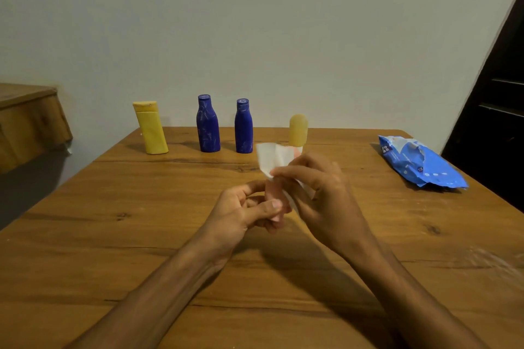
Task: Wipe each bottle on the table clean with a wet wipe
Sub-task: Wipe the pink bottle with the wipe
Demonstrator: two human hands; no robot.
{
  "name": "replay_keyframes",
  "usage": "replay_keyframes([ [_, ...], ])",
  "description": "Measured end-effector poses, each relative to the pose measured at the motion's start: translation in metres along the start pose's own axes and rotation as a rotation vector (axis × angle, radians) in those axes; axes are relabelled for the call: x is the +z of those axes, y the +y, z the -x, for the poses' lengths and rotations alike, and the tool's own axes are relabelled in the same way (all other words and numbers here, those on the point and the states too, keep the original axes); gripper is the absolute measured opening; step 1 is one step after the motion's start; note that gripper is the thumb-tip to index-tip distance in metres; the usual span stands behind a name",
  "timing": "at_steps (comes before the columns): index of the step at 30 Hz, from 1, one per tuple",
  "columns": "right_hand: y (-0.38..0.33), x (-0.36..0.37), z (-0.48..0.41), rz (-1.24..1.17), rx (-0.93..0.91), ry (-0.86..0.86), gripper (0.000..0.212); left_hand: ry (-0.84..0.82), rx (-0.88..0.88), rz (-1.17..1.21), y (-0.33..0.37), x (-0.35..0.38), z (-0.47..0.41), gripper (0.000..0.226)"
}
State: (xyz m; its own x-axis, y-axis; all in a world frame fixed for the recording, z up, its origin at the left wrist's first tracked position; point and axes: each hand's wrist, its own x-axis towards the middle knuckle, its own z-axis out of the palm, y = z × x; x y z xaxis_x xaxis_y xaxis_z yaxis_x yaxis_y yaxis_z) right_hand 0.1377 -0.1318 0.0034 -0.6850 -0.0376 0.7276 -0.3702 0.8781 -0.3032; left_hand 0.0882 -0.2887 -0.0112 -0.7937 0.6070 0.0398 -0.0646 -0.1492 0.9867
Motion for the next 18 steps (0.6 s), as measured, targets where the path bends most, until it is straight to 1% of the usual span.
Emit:
replay_keyframes([
  [2,0.0024,-0.0003,-0.0007,0.038,-0.044,-0.054,0.021,0.036,0.0,-0.012,-0.001,-0.0009,-0.0001,0.052],
  [3,0.0045,-0.0009,-0.0013,0.064,-0.05,-0.039,0.021,0.043,0.005,-0.017,-0.0011,-0.0005,-0.0002,0.053],
  [6,0.0084,-0.0026,-0.0025,0.092,0.015,0.113,0.026,0.031,0.016,-0.043,-0.0004,0.0018,-0.0009,0.058],
  [7,0.0077,-0.003,-0.0029,0.08,0.028,0.129,0.028,0.032,0.016,-0.054,-0.0004,0.0026,-0.001,0.059],
  [8,0.0065,-0.0029,-0.0027,0.059,0.023,0.107,0.03,0.039,0.014,-0.06,-0.0003,0.0033,-0.0008,0.058],
  [10,0.0034,-0.002,-0.0017,0.021,-0.031,-0.01,0.032,0.07,0.013,-0.063,-0.0005,0.0036,-0.0006,0.05],
  [12,0.0022,-0.002,-0.0009,0.01,-0.094,-0.131,0.024,0.112,0.025,-0.097,-0.0009,0.0027,-0.0006,0.038],
  [14,0.0021,-0.0024,-0.001,0.023,-0.138,-0.205,0.018,0.151,0.036,-0.15,-0.0017,0.0017,-0.0008,0.032],
  [16,0.0038,-0.0021,-0.0015,0.074,-0.181,-0.223,0.019,0.184,0.038,-0.178,-0.0029,0.0024,-0.0016,0.033],
  [18,0.0049,-0.0012,-0.0022,0.138,-0.221,-0.188,0.02,0.2,0.039,-0.184,-0.0035,0.0033,-0.0022,0.035],
])
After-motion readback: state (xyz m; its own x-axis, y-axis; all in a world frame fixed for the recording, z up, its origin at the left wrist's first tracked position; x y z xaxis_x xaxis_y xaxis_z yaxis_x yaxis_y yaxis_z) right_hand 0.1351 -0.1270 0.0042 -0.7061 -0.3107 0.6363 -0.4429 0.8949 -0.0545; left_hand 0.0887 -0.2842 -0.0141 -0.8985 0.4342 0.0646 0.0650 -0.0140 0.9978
